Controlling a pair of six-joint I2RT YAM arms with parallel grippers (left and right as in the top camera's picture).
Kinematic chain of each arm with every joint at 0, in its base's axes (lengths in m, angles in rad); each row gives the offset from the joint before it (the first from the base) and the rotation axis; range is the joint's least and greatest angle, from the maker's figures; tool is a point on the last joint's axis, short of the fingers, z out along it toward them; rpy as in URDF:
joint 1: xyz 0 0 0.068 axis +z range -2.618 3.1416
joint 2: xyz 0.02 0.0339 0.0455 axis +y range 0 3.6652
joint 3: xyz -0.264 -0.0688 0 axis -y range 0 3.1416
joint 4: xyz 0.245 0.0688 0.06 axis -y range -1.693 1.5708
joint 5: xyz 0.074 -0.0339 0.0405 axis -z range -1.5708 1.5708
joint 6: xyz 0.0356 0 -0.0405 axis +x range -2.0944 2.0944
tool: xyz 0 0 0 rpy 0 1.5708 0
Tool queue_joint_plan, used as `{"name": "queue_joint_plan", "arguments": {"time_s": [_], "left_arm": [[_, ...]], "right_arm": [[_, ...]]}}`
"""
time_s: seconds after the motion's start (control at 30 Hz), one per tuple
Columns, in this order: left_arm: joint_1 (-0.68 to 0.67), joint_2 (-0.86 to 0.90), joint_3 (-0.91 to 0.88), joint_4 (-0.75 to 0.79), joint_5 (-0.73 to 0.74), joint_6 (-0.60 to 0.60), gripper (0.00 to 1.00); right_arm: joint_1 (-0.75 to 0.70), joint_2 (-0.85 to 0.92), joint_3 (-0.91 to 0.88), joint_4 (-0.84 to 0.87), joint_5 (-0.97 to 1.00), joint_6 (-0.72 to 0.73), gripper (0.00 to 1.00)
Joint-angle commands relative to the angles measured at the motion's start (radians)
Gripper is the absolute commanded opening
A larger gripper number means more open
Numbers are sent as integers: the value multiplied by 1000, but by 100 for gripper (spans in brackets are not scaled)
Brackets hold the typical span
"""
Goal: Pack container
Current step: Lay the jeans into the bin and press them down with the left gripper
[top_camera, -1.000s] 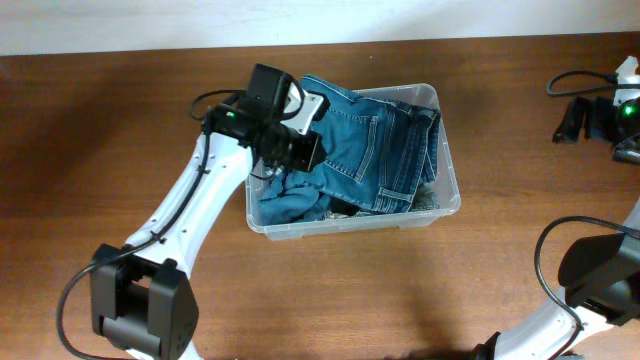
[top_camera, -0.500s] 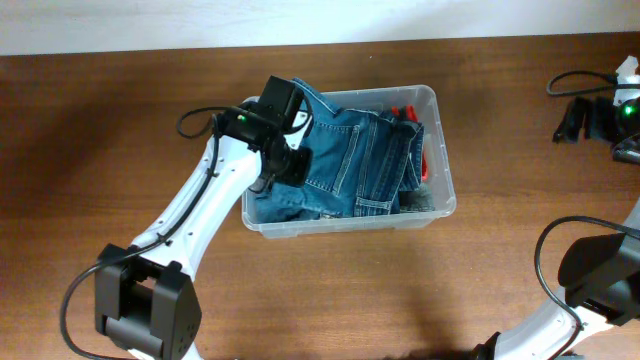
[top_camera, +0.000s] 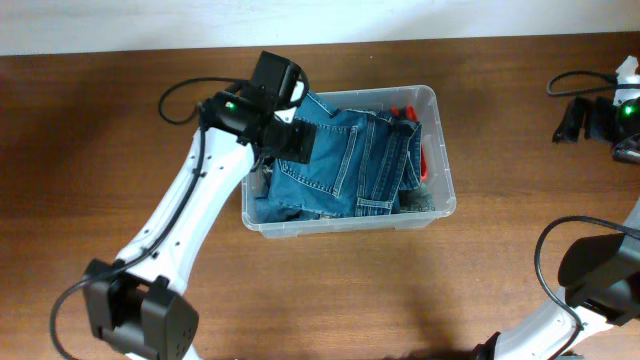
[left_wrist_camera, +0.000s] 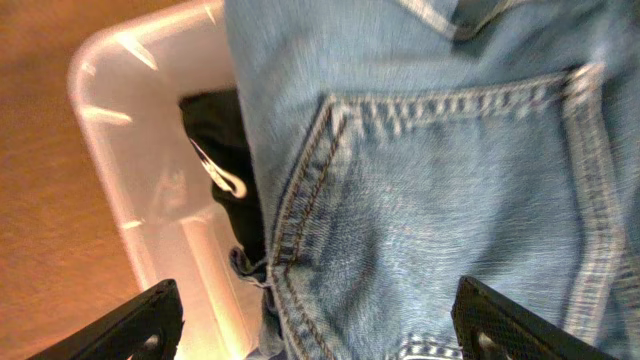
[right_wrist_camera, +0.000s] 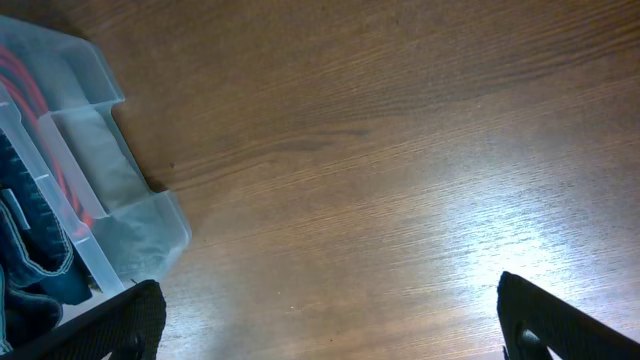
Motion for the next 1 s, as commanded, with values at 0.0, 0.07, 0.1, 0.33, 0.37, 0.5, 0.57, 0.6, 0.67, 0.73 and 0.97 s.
{"name": "queue_joint_plan", "arguments": {"time_s": [0.0,0.07,0.1,0.33,0.37,0.5,0.57,0.6,0.67,0.73,0.97], "left_arm": [[-6,-65,33,10,-9,-30,70],[-16,-60,32,12,16,-43,35],[-23,-59,32,13,16,-63,20],[-45,21,32,49,16,-74,4],[-45,43,32,48,16,-77,4],[-45,143,32,34,3,-77,1],[-44,179,32,19,-29,-77,1],[-44,202,32,3,-53,-77,1],[-44,234,32,-19,-57,-77,1],[-44,261,31,-38,-56,-77,1],[-44,324,31,-58,-56,-78,1]], "right_arm": [[1,-8,2,0,5,0,98],[1,-8,2,0,5,0,98],[1,-8,2,0,5,0,98],[1,-8,2,0,5,0,98],[1,-8,2,0,5,0,98],[1,-8,2,0,5,0,98],[1,-8,2,0,5,0,98],[1,-8,2,0,5,0,98],[1,-8,2,0,5,0,98],[1,-8,2,0,5,0,98],[1,-8,2,0,5,0,98]]}}
